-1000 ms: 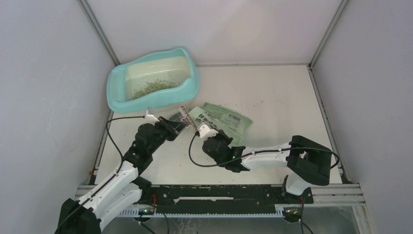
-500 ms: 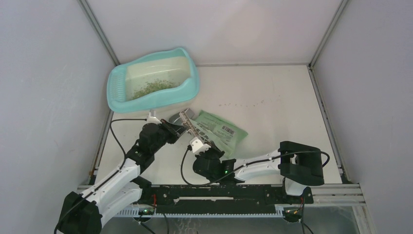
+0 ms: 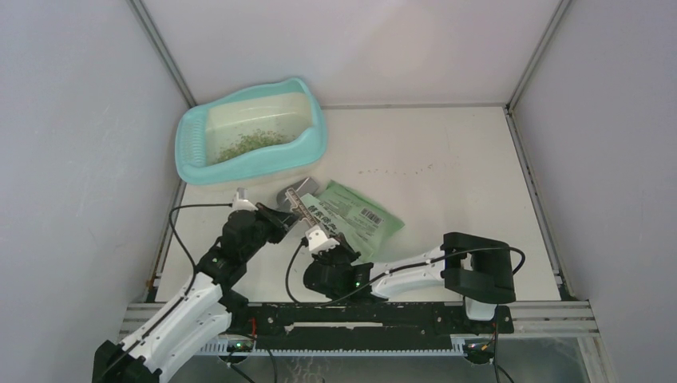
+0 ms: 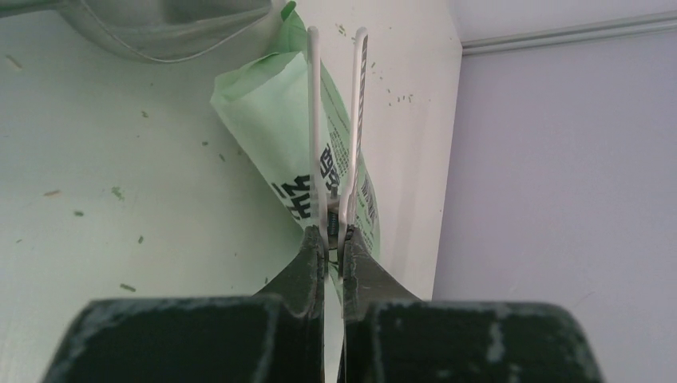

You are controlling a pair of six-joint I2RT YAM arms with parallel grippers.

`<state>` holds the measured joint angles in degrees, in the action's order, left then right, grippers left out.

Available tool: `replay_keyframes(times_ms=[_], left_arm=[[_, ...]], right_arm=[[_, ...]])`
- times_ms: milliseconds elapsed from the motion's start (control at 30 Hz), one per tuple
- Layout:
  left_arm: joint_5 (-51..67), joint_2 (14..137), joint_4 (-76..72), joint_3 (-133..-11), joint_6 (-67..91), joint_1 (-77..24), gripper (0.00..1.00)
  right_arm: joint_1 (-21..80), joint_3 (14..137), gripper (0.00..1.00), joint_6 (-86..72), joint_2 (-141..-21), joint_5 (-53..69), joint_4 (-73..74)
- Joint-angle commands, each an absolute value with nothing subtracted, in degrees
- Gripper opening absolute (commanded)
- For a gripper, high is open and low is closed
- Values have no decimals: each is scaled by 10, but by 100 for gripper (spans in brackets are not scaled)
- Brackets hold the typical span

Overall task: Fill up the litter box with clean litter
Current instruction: Adjust the cat litter bag at the center of the board.

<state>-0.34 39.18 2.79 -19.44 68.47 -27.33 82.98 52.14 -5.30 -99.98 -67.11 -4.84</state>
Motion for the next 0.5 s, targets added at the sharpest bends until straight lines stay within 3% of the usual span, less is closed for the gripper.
replay_keyframes(times_ms=[0,267,333,400,467], left_arm=[[-37,339,93,-178,690,-277,4],[-70,297,133,-164,690,-277,4],[-84,278,151,-162,687,-276,4],[-93,276,163,-161,681,-276,4],[-96,279,169,-160,677,-275,3]], right_arm=[[843,565,0,-90,-1006,-685,-69],[863,600,0,-100,-1022,-571,-79],[865,604,13,-92,-1023,-483,-80],[865,607,39,-97,-1020,-428,-66],[862,603,49,-104,-1005,-378,-40]])
